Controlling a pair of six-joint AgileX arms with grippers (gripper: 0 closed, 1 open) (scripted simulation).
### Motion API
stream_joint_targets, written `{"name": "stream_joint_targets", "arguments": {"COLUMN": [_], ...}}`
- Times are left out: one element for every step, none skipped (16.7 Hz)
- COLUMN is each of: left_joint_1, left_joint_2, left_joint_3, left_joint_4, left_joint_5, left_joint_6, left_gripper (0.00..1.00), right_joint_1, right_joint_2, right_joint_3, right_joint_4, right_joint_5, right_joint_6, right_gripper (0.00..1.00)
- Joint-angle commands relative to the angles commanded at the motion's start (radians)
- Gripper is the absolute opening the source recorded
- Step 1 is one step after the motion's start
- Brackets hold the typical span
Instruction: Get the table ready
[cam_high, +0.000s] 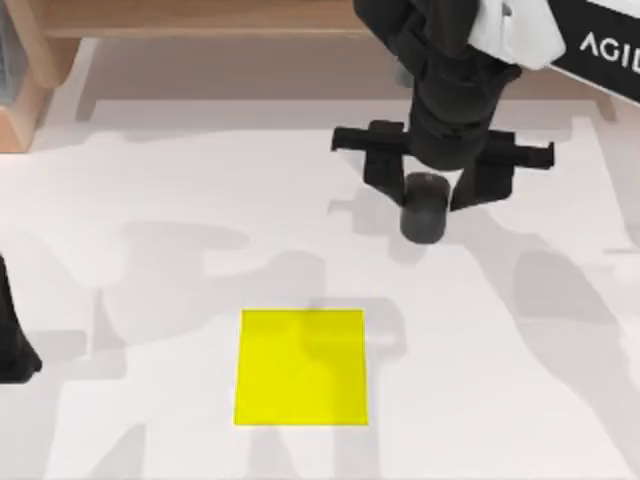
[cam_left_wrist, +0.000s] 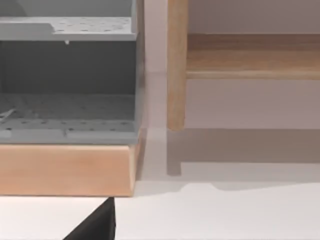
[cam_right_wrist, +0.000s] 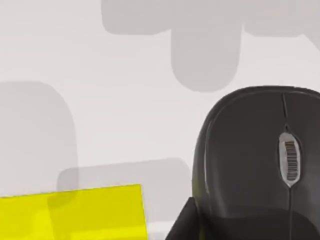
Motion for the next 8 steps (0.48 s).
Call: {"name": "stream_joint_targets", "arguments": {"left_joint_1": [0.000, 0.000, 0.000, 0.000, 0.000, 0.000, 0.000, 0.000], "left_joint_2": [0.000, 0.000, 0.000, 0.000, 0.000, 0.000, 0.000, 0.000], "left_joint_3": [0.000, 0.000, 0.000, 0.000, 0.000, 0.000, 0.000, 0.000], "left_joint_4": [0.000, 0.000, 0.000, 0.000, 0.000, 0.000, 0.000, 0.000], "left_joint_5": [0.000, 0.000, 0.000, 0.000, 0.000, 0.000, 0.000, 0.000], "left_joint_6": [0.000, 0.000, 0.000, 0.000, 0.000, 0.000, 0.000, 0.000], "left_gripper": [1.00, 1.00, 1.00, 1.00, 1.00, 1.00, 1.00, 1.00], "right_joint_1": [0.052, 0.101, 0.148, 0.189, 0.226, 0.258, 0.285, 0.304], "right_joint_2": [0.017, 0.033, 0.050, 0.066, 0.081, 0.094, 0.105, 0.114], "right_joint_3": [-0.017, -0.033, -0.047, -0.060, -0.070, -0.080, -0.087, -0.092], "right_joint_4": [0.021, 0.041, 0.062, 0.080, 0.098, 0.113, 0.127, 0.137], "right_joint_5": [0.000, -0.001, -0.002, -0.003, -0.004, -0.005, -0.005, -0.006], "right_joint_6": [0.030, 0.059, 0.085, 0.109, 0.130, 0.148, 0.163, 0.174], "right_gripper": [0.00, 0.00, 0.00, 0.00, 0.00, 0.00, 0.00, 0.00]}}
